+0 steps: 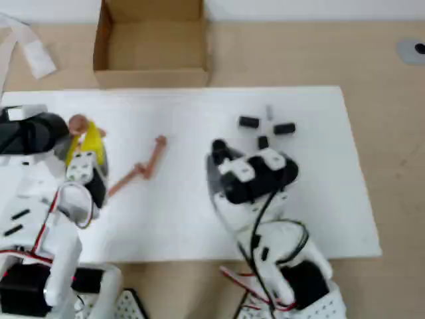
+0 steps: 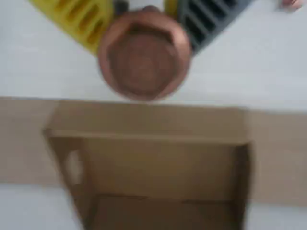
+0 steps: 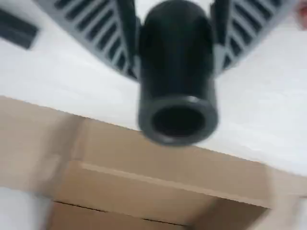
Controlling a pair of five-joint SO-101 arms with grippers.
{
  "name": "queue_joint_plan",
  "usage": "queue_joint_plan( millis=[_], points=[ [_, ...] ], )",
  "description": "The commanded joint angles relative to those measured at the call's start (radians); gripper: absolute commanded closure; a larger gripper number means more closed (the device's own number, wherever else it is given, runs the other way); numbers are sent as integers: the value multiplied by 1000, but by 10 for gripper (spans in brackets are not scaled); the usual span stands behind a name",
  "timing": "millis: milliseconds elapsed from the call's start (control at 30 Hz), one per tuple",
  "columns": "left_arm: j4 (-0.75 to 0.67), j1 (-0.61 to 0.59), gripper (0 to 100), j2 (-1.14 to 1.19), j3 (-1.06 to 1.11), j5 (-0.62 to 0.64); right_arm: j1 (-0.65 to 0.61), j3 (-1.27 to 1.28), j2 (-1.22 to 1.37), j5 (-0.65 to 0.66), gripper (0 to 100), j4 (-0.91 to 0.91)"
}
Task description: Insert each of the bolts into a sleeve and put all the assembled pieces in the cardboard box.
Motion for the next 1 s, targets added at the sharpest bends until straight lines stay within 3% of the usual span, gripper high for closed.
queue_joint_plan(
  millis=[0,400,633,967],
  points=[
    [-89,75,996,-7,21,6,-94,4,-81,-21,988,-32],
    [-381,236,996,-7,236,6,-272,7,-73,29,988,-28],
    [-391,374,996,1,239,6,-272,30,-74,48,989,-23],
    [-377,437,996,2,238,6,-272,61,-79,46,989,-28]
  ],
)
